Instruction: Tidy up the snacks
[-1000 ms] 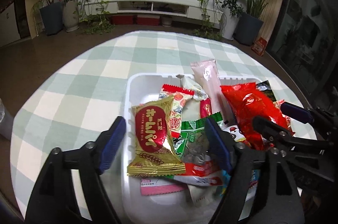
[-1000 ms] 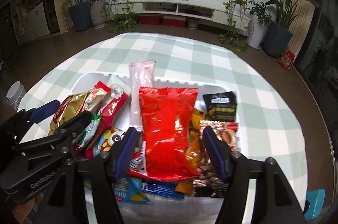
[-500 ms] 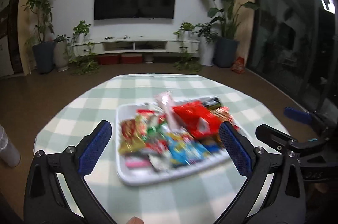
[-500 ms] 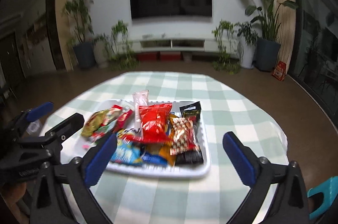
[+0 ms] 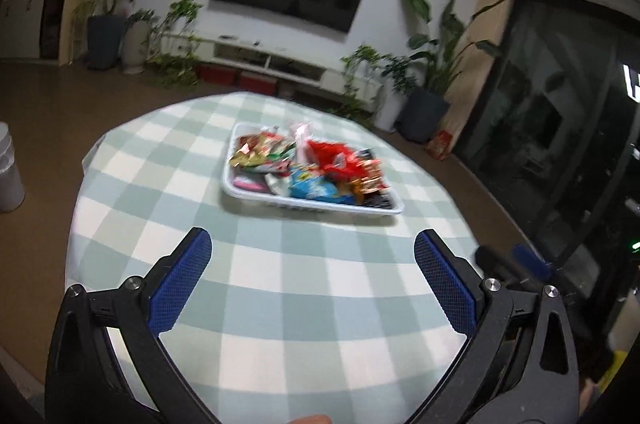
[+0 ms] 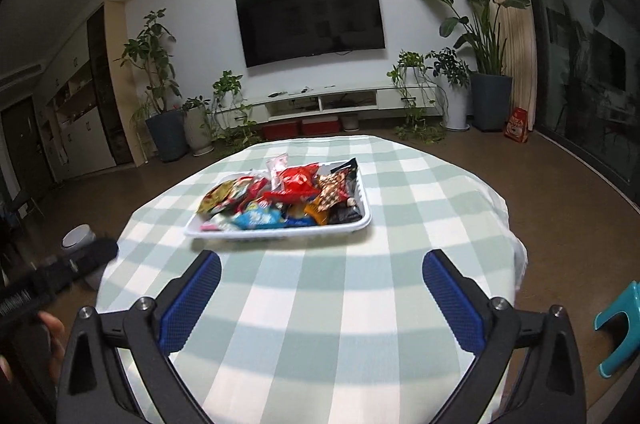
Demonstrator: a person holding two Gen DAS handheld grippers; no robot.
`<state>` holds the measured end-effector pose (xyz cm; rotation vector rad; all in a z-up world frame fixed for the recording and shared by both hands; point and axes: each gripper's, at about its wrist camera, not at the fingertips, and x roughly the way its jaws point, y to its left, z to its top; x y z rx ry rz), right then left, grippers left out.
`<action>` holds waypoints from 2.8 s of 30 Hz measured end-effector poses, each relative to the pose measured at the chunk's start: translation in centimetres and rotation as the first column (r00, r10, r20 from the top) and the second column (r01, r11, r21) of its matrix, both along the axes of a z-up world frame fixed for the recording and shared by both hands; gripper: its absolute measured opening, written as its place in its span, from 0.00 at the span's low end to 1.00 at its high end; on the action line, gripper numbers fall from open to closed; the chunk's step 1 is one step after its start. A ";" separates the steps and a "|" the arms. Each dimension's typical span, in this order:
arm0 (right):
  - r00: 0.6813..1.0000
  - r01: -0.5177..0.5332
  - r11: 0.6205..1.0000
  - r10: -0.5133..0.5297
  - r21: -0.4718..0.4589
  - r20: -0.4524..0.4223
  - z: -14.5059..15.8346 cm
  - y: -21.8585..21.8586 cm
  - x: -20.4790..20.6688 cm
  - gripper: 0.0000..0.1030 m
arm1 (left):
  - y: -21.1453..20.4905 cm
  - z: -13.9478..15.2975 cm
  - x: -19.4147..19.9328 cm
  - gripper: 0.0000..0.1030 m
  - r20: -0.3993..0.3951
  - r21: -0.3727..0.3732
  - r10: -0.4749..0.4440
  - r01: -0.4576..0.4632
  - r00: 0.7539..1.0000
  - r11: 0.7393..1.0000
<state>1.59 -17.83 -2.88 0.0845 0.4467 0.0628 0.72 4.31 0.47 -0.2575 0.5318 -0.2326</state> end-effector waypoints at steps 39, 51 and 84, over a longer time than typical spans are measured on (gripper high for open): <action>0.998 0.027 0.998 -0.030 -0.062 -0.056 3.7 2.7 -6.6 1.00 | -2.0 2.4 -5.1 1.00 -0.075 0.225 0.183 -0.163 0.980 0.961; 0.994 0.040 0.996 -0.047 -0.082 -0.094 3.1 2.7 -6.2 1.00 | -1.8 2.2 -4.9 1.00 -0.075 0.231 0.187 -0.166 0.979 0.959; 0.993 0.038 0.996 -0.047 -0.084 -0.106 2.4 3.0 -6.1 1.00 | -1.6 1.4 -4.7 1.00 -0.081 0.236 0.180 -0.157 0.980 0.959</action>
